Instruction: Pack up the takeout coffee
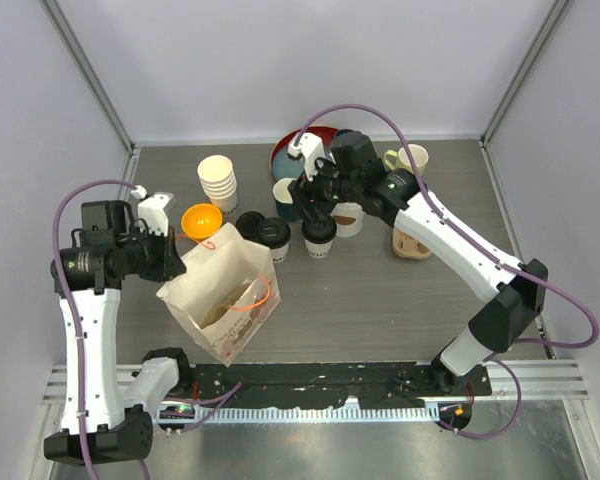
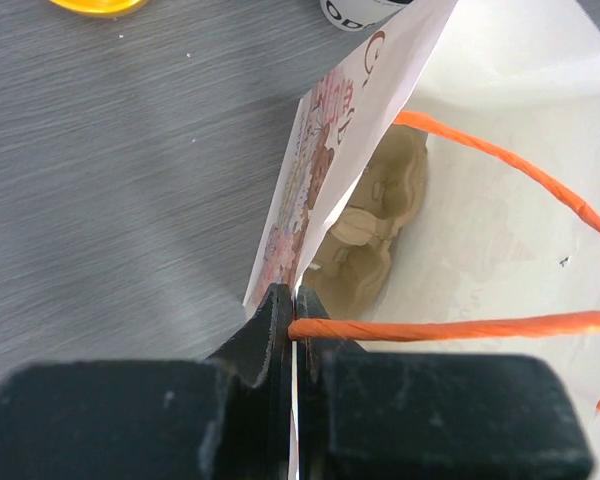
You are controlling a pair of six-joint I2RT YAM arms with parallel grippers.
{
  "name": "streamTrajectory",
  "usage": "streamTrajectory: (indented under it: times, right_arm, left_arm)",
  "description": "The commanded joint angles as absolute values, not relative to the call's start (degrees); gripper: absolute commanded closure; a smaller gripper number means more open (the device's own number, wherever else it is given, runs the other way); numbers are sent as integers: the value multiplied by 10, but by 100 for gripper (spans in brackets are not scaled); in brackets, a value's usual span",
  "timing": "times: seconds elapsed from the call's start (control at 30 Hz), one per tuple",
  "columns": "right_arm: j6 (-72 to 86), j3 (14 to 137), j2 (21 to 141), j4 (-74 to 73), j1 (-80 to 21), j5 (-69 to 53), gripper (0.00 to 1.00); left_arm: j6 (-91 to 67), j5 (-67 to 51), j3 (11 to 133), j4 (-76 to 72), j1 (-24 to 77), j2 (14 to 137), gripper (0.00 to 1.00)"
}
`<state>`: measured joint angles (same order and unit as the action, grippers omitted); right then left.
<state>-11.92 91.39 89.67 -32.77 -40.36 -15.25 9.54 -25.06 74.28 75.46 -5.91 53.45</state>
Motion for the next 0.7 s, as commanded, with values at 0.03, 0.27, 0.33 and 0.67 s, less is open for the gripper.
streamTrajectory:
  times: [0.03,0.27,0.33,0.67]
  right_arm:
    - [-133,983,940,-369,-396,-115,39]
    - [18,947,961,-323,-403,34,43]
    - [60,937,967,-298,-409,59,44]
    - [119,934,1028,-300,-430,165,48]
  left_arm:
    - [111,-246,785,782,-77,534,100]
    - [111,-230,780,778,-87,544,100]
    - [106,-233,766,772,-91,544,100]
    - [98,-209,753,756,-101,538,100]
